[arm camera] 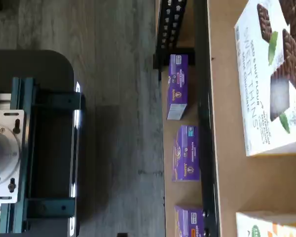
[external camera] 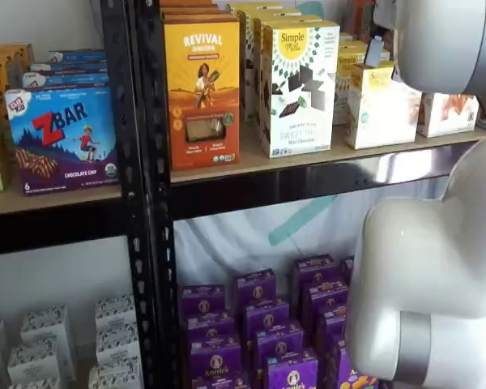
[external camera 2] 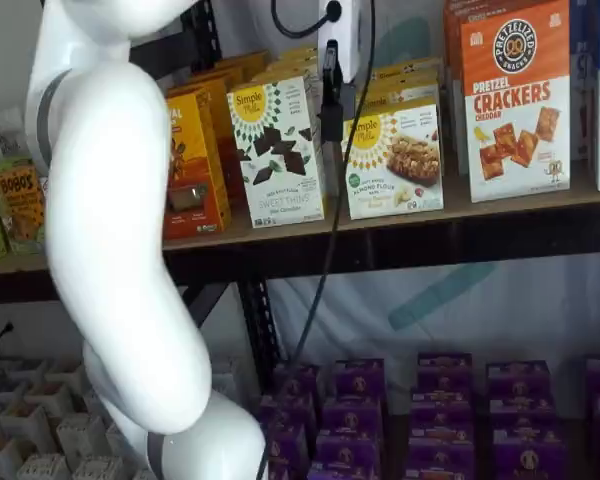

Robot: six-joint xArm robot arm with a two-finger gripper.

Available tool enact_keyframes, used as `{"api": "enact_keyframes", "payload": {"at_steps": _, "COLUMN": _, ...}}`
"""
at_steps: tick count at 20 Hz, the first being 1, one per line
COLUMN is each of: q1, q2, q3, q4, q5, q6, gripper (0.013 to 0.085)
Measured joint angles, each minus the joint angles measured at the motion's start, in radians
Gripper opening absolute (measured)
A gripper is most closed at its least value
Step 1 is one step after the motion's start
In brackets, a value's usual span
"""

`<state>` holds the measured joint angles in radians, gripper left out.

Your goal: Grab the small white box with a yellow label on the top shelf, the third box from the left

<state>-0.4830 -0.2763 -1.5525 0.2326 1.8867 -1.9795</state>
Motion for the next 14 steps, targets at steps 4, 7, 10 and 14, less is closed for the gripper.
{"api": "enact_keyframes", "payload": {"at_steps": 4, "q1": -0.001, "q2": -0.09, "q3": 0.107, "q4": -0.037, "q5": -0.097, "q6": -0.018, "gripper": 0.085}}
{"api": "enact_keyframes", "payload": {"at_steps": 7, "q1": -0.028, "q2": -0.108, "q3": 0.127, "q4": 0.004, "q5": -0.103, "q6": -0.032, "gripper": 0.085}}
{"api": "enact_keyframes", "payload": {"at_steps": 10, "q1": -0.069, "q2": -0.137, "q3": 0.16, "q4": 0.068, "q5": -0.135, "q6": -0.054, "gripper": 0.085}}
{"api": "enact_keyframes", "payload": {"at_steps": 14, "q1": -0.108, "q2": -0.164, "q3": 0.204, "q4": 0.145, "q5": -0.214, "q6": -0.08, "gripper": 0.085}}
